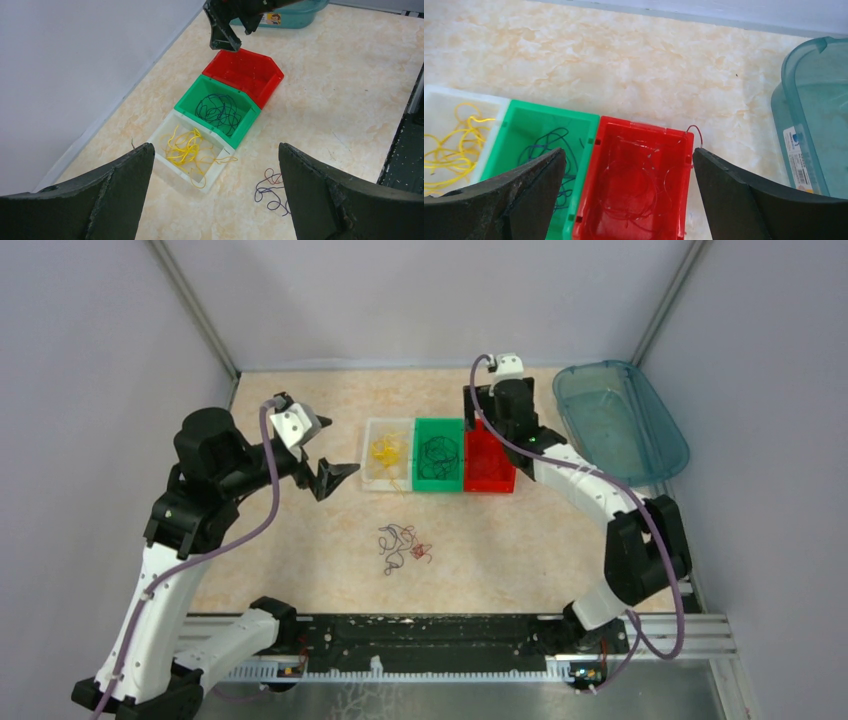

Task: Untangle the cables
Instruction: Place the cable in the bin.

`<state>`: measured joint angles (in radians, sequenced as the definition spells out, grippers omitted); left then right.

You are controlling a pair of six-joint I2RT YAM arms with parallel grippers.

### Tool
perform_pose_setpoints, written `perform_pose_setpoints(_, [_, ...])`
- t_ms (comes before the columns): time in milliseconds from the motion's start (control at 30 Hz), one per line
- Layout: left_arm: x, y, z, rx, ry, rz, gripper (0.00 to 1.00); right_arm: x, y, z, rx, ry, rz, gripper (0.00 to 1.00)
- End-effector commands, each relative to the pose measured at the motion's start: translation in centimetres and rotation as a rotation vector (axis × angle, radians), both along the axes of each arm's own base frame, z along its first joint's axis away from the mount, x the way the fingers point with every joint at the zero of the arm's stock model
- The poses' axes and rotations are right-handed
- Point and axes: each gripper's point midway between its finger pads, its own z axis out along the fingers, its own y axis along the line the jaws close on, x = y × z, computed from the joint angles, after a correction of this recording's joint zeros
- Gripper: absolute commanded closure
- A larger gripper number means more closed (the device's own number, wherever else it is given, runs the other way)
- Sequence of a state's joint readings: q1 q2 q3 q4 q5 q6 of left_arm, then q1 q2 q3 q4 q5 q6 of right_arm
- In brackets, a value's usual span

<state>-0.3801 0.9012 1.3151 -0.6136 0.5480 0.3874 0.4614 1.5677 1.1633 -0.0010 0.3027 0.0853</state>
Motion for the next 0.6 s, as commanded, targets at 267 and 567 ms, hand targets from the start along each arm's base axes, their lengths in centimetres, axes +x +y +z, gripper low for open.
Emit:
perform_pose_setpoints(267, [3.0, 0.8, -2.7, 0.058, 0.091, 0.115, 0.01, -4.7, 2.6, 9.9, 0.406, -0.202, 0.187, 0.01])
perform_pose_setpoints(567, [5.5, 3.4, -7.2, 0.144, 0.174, 0.201, 0.01, -13.2, 13.8, 2.2, 0.329, 0.001, 0.564, 0.33])
